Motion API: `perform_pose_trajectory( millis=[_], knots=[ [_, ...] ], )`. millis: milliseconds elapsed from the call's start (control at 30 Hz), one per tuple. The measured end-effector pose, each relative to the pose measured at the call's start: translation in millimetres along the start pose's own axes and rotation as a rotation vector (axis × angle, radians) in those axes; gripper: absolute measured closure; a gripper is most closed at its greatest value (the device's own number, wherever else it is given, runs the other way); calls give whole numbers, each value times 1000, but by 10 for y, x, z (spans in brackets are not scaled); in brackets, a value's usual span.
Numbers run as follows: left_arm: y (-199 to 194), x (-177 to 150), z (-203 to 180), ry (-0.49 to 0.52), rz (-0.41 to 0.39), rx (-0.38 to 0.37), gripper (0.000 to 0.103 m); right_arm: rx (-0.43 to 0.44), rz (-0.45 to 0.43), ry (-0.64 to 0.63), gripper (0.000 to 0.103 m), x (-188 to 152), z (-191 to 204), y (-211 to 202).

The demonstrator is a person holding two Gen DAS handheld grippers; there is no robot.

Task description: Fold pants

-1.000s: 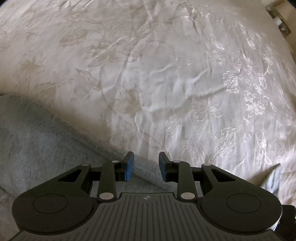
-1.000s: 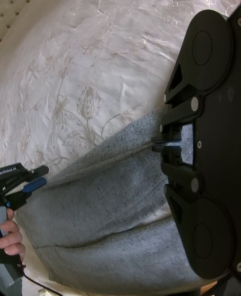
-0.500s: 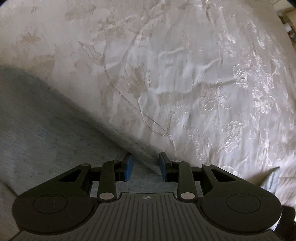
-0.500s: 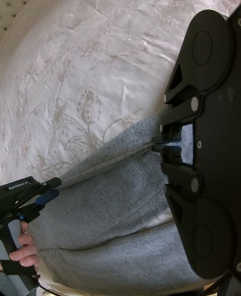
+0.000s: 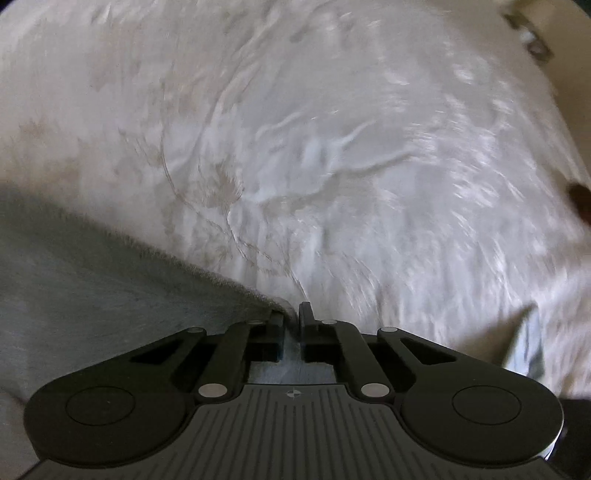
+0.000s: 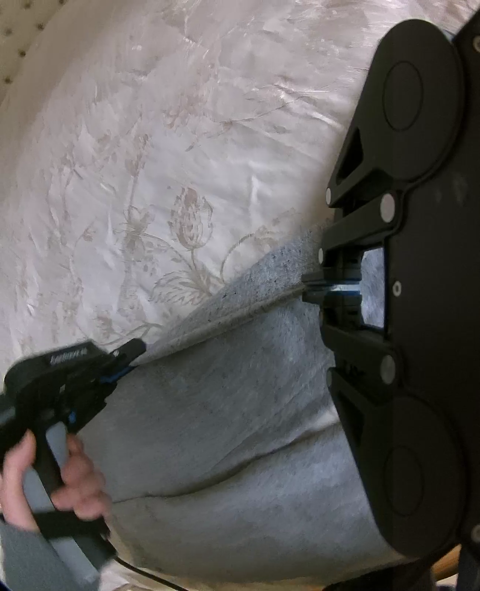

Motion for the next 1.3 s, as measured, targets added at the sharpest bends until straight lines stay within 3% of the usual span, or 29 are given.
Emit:
perform_pose_trajectory(
  millis=[167,333,600,767,800,900,967,1100,1300],
  knots=[
    [-482,-443,12,70,-65,-15,96,-2,-24,35,99,-122,275,-230],
    [-747,-959,148,92,-60,-13,96,22,-27,81,99,-364,691,-429],
    [-565,-1671,438,97,46,8,96,53,40,184,97,-824,1278,-318],
    [-480,-1793,453,110,41,11,96,40,63,280,87,-943,1341,-289],
    [-487,-1788,444,120,31,11,96,23,26,325,86,-915,1300,-358],
    [-491,-1768,424,140,10,3,96,-73,-102,493,54,-839,1070,-555],
    [-491,-1762,424,150,4,-5,96,-177,-146,584,54,-792,860,-576],
    [-485,-1794,451,166,1,-19,96,-389,-112,670,54,-678,502,-326],
    [-475,-1828,477,184,-3,-36,96,-582,77,717,57,-650,73,177]
  ],
)
Point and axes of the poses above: each gripper's, at about its wrist camera, not at the fingertips, and y roughly the way its jaws point, z to its left, x to its top, the point moved 7 cm from there along y, roughly the way its jaws point, and after that the axes turned 4 degrees about x, right-handed, at the moved point
